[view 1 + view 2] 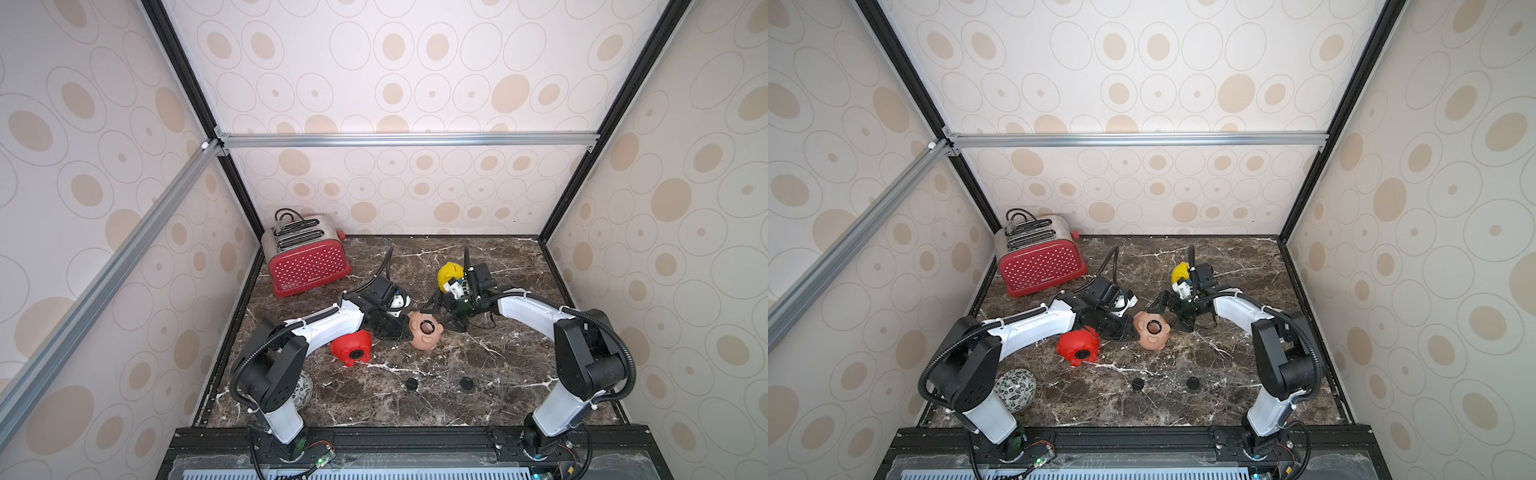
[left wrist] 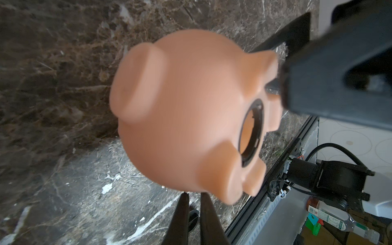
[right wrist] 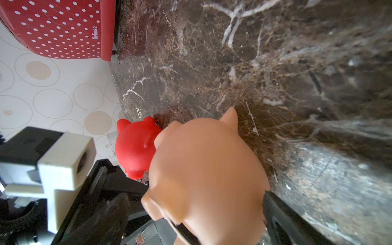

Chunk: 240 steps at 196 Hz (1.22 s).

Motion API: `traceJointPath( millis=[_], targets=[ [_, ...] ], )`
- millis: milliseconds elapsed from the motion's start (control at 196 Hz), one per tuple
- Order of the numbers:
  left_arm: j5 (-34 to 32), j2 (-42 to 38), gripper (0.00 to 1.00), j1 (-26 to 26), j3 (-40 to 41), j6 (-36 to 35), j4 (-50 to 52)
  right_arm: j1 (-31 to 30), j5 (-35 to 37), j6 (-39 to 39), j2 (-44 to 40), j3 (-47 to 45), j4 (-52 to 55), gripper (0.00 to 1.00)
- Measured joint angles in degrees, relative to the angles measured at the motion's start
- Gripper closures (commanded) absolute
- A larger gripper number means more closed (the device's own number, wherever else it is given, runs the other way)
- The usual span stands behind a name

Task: Close piggy banks
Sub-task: Adjust the piggy bank at the center of the board.

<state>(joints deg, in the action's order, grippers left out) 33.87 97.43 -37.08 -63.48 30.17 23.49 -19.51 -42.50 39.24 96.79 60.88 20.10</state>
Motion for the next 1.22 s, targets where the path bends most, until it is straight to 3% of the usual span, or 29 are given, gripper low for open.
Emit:
traceJointPath(
  millis=[280, 1223],
  targets=[
    [-2.2, 1.9, 0.86, 0.8, -4.4, -1.7, 3.0, 0.3, 0.7, 3.6, -2.4, -2.8, -2.6, 0.00],
    [-3.0, 3.8, 0.86, 5.1, -6.3, -3.1, 4.3, -2.3, 0.7, 13.0, -4.4, -7.4, -9.8, 0.00]
  ],
)
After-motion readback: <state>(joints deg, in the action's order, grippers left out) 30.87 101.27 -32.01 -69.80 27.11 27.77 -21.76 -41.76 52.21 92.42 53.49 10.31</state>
